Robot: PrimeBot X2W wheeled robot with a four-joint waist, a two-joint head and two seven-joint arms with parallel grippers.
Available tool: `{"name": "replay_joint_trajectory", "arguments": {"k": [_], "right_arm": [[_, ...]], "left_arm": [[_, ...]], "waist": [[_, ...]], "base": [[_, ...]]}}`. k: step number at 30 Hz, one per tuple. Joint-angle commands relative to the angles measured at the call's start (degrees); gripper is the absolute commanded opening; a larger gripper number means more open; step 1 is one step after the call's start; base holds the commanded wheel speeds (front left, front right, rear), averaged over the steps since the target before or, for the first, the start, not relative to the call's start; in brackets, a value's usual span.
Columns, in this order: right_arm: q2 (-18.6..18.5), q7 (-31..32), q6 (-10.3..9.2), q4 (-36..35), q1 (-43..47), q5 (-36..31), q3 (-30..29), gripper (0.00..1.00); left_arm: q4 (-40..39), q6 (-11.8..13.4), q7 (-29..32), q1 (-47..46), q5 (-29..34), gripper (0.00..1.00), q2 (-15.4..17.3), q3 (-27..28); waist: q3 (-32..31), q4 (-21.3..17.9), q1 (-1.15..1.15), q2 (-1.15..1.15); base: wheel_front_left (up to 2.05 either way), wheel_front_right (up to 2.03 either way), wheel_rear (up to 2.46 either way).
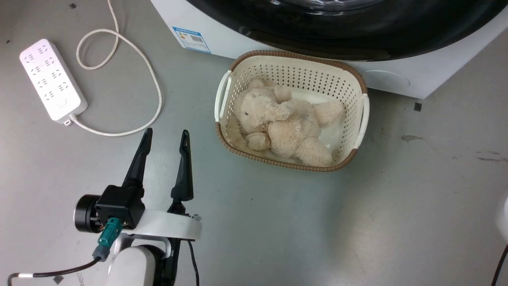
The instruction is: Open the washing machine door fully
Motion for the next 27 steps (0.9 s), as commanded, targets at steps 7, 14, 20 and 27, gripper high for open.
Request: {"name": "replay_joint_trajectory", "arguments": {"k": [7,14,20,27], "right_arm": [[0.48,7.83,-0.02,0.96,-1.59,-1.52,-3.91,0.0],[0.53,13.35,-0.03,5.06,1.69,3.91,-4.38,0.0],[0.55,18.16,-0.03,11.81,9.47,21.96,9.22,0.0],[0.55,17.28,-0.03,10.61,21.36,37.87,25.89,0.0]], "left_arm": [[-0.31,0.53,-1.38,-1.62,-0.66,1.0,0.09,-0.41],[0.77,0.39,-2.22,-0.96,-1.18,1.0,0.09,-1.37],[1.94,0.0,-3.24,1.68,-0.96,1.0,0.1,-1.62],[3.56,-0.98,-3.24,4.8,-0.06,1.0,0.1,-1.29]], "waist": [[-0.17,0.6,-0.01,0.0],[-2.62,-0.44,-0.01,0.0],[-7.49,-2.39,-0.01,0.0],[-12.14,-3.47,-0.01,0.0]], "base": [[0.0,0.0,0.0],[0.0,0.0,0.0],[0.0,0.0,0.0],[0.0,0.0,0.0]]}}
